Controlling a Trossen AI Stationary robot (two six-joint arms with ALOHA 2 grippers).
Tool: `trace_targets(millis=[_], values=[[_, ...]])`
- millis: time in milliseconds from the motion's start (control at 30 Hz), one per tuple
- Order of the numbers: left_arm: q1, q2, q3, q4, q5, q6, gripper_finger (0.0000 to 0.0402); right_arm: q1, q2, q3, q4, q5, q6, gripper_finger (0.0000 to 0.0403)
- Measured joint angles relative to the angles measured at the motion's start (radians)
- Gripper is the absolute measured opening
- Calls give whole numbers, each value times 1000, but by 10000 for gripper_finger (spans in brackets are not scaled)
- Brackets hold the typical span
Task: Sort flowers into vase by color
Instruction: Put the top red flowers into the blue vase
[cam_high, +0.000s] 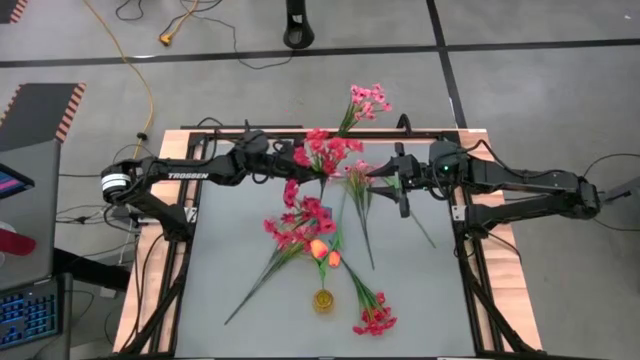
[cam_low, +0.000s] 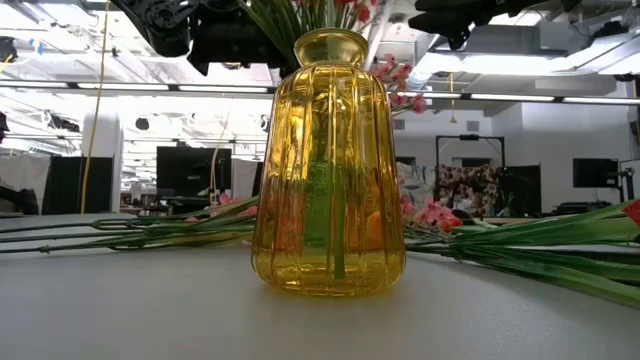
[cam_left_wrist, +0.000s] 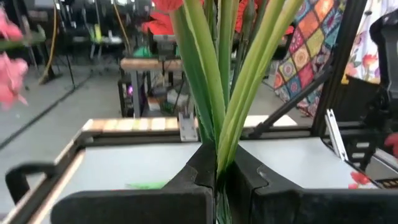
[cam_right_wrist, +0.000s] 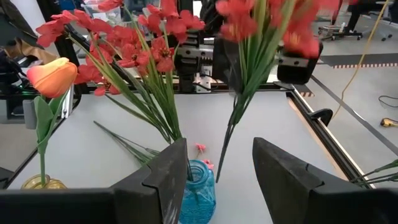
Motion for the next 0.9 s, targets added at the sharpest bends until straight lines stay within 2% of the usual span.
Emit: trace_targets(millis=[267,733,900], values=[[0,0,0,145,2,-119,0,0,0,0,0,0,0,210],[1,-10,0,150,41,-222,0,0,0,0,0,0,0,210],[0,-10,0,116,47,-212,0,0,0,0,0,0,0,210]])
